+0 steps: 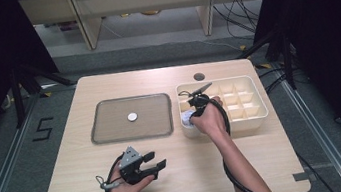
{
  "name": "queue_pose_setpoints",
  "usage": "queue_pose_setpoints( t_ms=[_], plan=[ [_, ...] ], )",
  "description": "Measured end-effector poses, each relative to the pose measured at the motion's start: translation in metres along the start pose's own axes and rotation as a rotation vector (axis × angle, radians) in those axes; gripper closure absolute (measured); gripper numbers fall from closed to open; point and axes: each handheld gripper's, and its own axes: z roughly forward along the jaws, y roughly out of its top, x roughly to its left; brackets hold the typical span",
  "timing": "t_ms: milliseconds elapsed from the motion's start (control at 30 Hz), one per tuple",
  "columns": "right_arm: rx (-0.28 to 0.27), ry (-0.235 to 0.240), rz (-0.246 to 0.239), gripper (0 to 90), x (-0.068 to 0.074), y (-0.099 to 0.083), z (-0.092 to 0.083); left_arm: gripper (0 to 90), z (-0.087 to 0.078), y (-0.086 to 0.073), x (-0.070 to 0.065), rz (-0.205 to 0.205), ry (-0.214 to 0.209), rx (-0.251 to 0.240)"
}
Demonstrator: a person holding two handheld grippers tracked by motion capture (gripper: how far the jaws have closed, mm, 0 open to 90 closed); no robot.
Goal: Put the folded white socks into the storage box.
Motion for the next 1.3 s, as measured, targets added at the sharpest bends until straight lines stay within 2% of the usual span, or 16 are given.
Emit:
queue_pose_setpoints(
  t_ms=[300, 500, 567, 600, 633, 667, 733, 767, 867, 900, 967, 1067, 1100, 1200, 1233, 1300],
  plan=[
    [0.01, 0.028, 0.015, 80.8, -0.001, -0.002, 0.004, 41.8, 0.0, 0.0, 0.0, 0.005, 0.0, 0.007],
    [0.014, 0.019, 0.025, 80.8, -0.002, -0.002, 0.006, 41.7, 0.0, 0.0, 0.0, 0.002, -0.008, -0.001],
    [0.014, 0.025, 0.059, 80.4, -0.002, -0.002, 0.006, 41.7, 0.0, 0.0, 0.001, 0.013, -0.012, 0.004],
    [0.009, 0.033, 0.031, 79.9, -0.005, -0.002, 0.006, 41.7, 0.0, 0.0, 0.0, 0.005, -0.011, 0.004],
    [0.01, 0.035, 0.025, 79.4, -0.006, -0.002, 0.005, 41.7, 0.0, -0.001, 0.0, -0.01, -0.008, 0.002],
    [0.014, 0.033, 0.033, 78.5, -0.003, -0.001, 0.004, 41.7, 0.0, -0.001, 0.0, 0.0, -0.012, 0.0],
    [0.004, 0.023, 0.007, 75.8, -0.002, -0.001, 0.0, 41.6, -0.001, 0.0, 0.001, -0.002, 0.004, 0.01],
    [0.002, 0.022, 0.017, 73.5, -0.002, -0.001, -0.001, 41.7, 0.0, -0.001, 0.001, -0.014, -0.006, 0.002],
    [-0.011, 0.056, 0.031, 57.1, -0.004, 0.001, -0.01, 41.7, 0.0, 0.0, 0.002, -0.003, -0.003, 0.0],
    [-0.027, 0.049, 0.011, 52.1, -0.006, 0.001, -0.012, 41.6, 0.0, 0.0, 0.002, -0.004, -0.004, 0.001],
    [-0.066, 0.055, 0.017, 49.4, -0.01, 0.001, -0.016, 41.6, -0.001, -0.001, 0.002, -0.005, -0.007, 0.001],
    [-0.105, 0.081, 0.016, 55.6, -0.012, 0.002, -0.024, 41.7, 0.0, 0.0, 0.002, -0.008, -0.007, -0.002],
    [-0.104, 0.085, 0.023, 62.5, -0.011, 0.002, -0.026, 41.7, 0.0, 0.0, 0.002, -0.004, -0.006, 0.001],
    [-0.093, 0.086, -0.012, 79.6, -0.009, 0.0, -0.025, 41.6, 0.0, -0.001, 0.001, -0.017, -0.006, 0.0],
    [-0.076, 0.079, 0.002, 83.1, -0.007, -0.001, -0.024, 41.6, -0.001, -0.001, 0.002, -0.003, -0.006, 0.001],
    [-0.079, 0.081, 0.009, 85.4, -0.007, -0.002, -0.022, 41.6, 0.0, -0.001, 0.001, -0.016, -0.005, 0.001]
  ],
)
